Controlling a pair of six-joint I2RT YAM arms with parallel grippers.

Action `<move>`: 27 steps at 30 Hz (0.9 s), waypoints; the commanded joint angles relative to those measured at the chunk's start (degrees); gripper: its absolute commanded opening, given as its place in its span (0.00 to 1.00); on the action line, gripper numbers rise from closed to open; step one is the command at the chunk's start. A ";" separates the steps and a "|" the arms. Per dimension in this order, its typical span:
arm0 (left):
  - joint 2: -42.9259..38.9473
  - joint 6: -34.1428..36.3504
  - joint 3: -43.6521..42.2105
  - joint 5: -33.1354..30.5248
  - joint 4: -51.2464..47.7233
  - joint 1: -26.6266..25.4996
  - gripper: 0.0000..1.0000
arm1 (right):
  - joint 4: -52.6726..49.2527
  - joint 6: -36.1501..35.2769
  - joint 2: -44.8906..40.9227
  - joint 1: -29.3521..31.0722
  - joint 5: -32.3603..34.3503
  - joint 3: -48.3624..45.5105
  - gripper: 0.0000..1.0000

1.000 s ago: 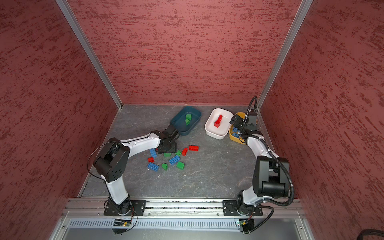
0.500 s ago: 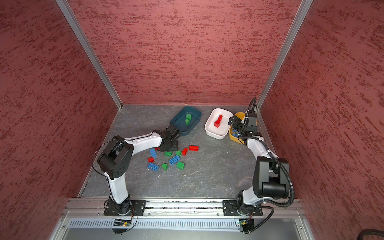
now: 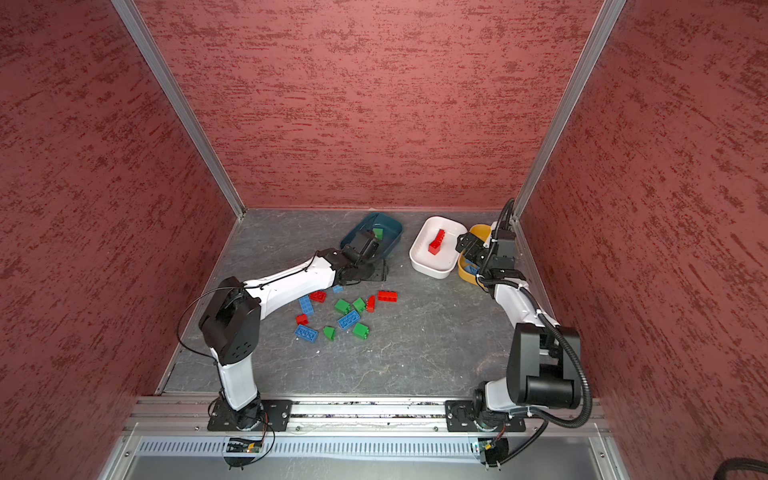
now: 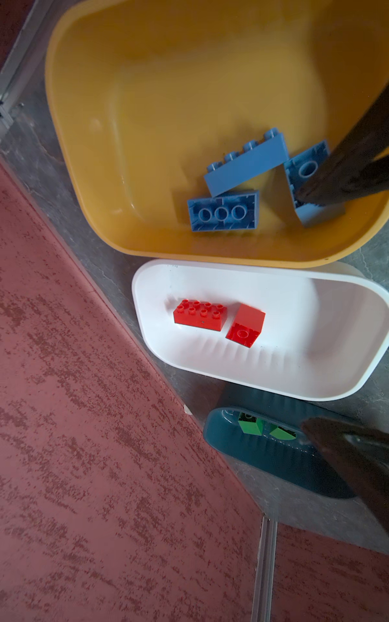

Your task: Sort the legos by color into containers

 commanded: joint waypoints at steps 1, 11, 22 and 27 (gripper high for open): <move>5.97 2.42 5.72 4.81 5.78 -0.59 0.49 | -1.08 -0.69 -2.15 0.42 4.43 -0.34 0.99; 24.12 2.15 30.88 15.59 6.18 -1.04 0.50 | -5.73 -0.69 -3.00 0.35 7.64 -0.80 0.99; 28.54 -0.07 43.89 17.09 -3.10 0.09 0.91 | -3.71 -2.33 -3.47 3.31 1.01 -2.50 0.99; 17.57 0.26 29.22 17.30 1.66 0.83 0.99 | -2.43 -4.12 -2.98 6.54 0.95 -2.96 0.99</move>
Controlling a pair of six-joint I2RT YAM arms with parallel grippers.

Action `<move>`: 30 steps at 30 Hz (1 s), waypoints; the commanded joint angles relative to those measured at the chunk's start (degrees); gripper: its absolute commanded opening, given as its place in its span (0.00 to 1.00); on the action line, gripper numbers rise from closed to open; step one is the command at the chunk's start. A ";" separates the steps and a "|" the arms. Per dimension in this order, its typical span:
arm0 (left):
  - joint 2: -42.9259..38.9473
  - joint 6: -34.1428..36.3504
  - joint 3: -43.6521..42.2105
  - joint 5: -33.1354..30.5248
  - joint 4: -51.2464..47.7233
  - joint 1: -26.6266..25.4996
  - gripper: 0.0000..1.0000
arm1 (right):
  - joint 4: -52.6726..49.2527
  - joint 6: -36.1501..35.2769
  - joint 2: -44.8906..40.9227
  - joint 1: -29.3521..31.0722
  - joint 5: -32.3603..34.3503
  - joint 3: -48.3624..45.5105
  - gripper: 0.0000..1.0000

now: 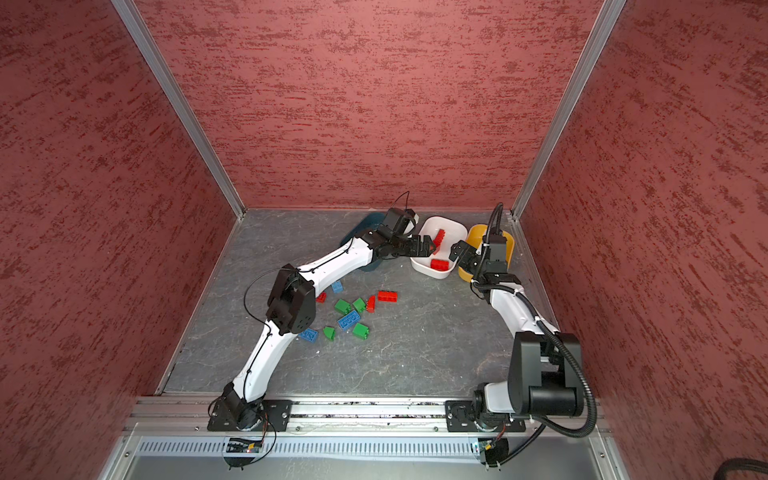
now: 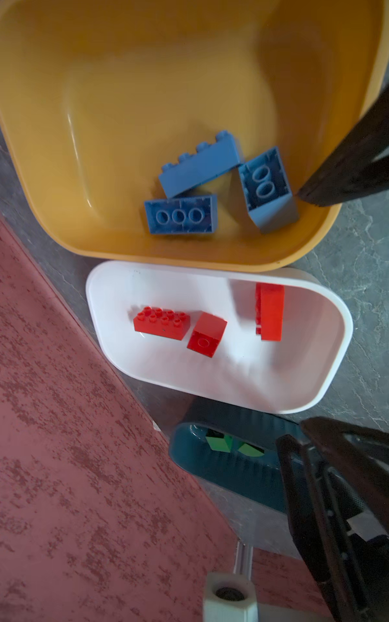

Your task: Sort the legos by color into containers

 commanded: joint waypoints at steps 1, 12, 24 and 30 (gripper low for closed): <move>-8.91 0.83 -6.85 -0.24 2.62 0.66 0.99 | 2.52 -3.08 -0.99 2.47 -1.44 -0.63 0.99; -27.79 -0.64 -34.43 -17.51 -8.21 1.73 1.00 | 5.27 -4.25 2.52 10.50 1.58 1.13 0.99; -33.58 -17.72 -46.57 -26.77 -20.07 -0.47 0.80 | 4.99 -9.80 8.60 16.97 3.74 7.08 0.99; -34.55 -22.51 -49.82 -26.41 -19.28 0.74 0.76 | 5.63 -13.69 8.85 20.70 6.57 7.79 0.99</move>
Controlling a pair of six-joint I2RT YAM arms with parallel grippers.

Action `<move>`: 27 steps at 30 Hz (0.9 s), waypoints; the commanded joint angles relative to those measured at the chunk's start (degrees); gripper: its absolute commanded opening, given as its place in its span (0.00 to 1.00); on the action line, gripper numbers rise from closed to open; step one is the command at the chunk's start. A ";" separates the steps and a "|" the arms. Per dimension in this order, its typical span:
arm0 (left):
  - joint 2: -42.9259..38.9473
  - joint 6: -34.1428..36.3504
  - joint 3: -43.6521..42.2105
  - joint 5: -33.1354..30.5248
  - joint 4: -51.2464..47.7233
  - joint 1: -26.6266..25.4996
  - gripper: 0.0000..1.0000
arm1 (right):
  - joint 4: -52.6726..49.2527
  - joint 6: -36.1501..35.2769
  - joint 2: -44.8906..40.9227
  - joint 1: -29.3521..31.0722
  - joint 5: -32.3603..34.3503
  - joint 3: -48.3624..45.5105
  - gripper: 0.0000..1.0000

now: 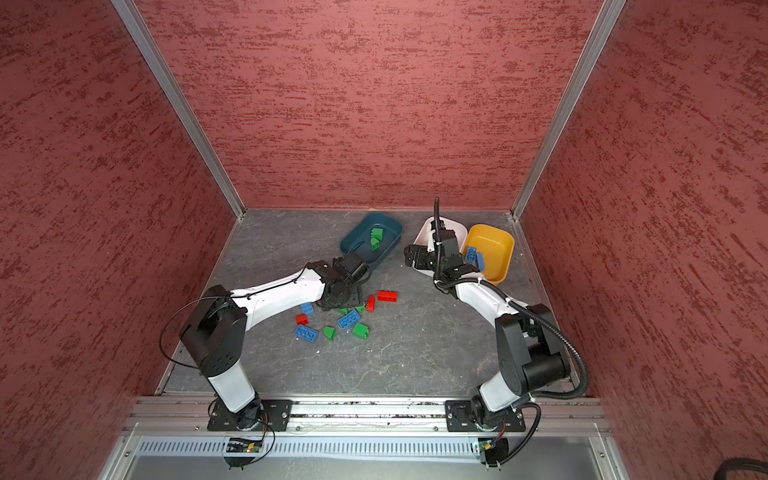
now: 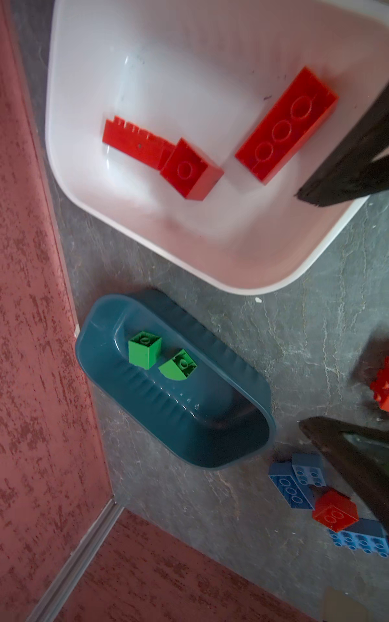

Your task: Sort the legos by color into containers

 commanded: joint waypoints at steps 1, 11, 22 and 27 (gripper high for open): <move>-1.13 -5.28 -0.96 -1.45 0.05 0.87 0.75 | 1.87 -3.93 0.25 1.60 3.27 1.71 0.99; 0.24 -14.45 -2.86 -2.03 2.75 3.06 0.80 | 1.97 -5.89 0.23 3.15 4.74 1.91 0.99; 5.12 -15.55 -2.54 3.28 2.70 4.31 0.66 | 2.30 -6.53 1.90 4.26 5.07 3.02 0.99; 5.87 -14.90 -2.77 4.73 4.00 4.71 0.54 | 2.32 -7.09 1.91 4.72 5.92 3.12 0.99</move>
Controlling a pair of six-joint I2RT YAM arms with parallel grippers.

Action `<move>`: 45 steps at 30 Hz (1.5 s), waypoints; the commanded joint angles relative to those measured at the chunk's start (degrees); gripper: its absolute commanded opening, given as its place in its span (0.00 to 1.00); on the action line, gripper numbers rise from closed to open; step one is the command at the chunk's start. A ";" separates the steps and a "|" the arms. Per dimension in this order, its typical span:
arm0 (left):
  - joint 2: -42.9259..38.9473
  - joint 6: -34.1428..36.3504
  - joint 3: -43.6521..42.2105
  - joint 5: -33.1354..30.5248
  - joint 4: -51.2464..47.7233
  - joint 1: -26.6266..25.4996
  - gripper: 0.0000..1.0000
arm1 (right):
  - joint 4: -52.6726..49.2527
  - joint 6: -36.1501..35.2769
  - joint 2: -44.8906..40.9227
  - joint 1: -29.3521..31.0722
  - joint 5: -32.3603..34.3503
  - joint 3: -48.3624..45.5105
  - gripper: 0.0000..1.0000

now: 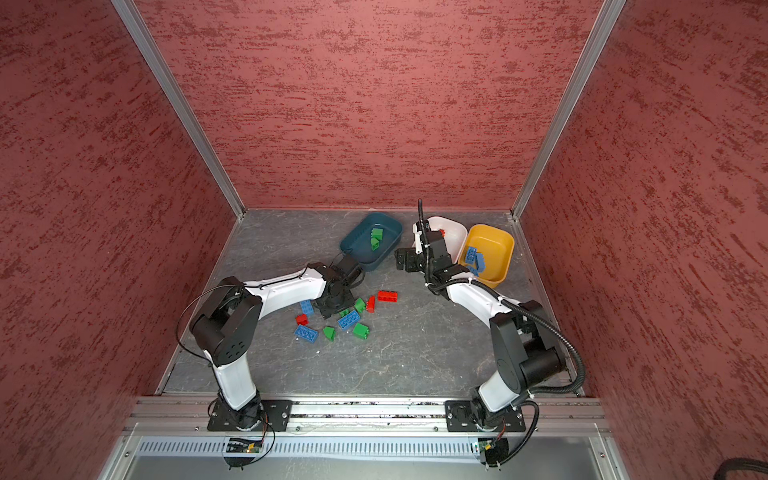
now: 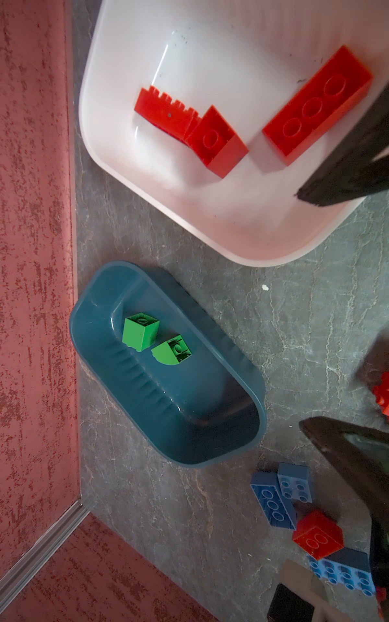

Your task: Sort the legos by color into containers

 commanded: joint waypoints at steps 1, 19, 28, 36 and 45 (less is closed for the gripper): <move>0.72 0.40 -0.13 1.41 1.61 0.49 0.51 | 1.70 -1.71 0.38 0.55 2.06 1.86 0.99; -5.69 8.06 0.17 -2.29 11.11 0.34 0.20 | 14.06 -1.77 -5.41 1.21 11.28 -6.68 0.99; 0.17 19.25 14.60 -2.65 14.05 2.16 0.19 | 21.60 -0.89 -10.74 1.25 13.57 -14.27 0.99; 11.50 26.79 28.78 -0.73 17.69 3.33 0.19 | 17.50 6.00 -8.78 1.29 15.22 -12.85 0.99; 22.66 30.66 44.40 -3.29 14.78 5.44 0.21 | 19.23 -0.26 -7.62 1.25 0.28 -12.89 0.99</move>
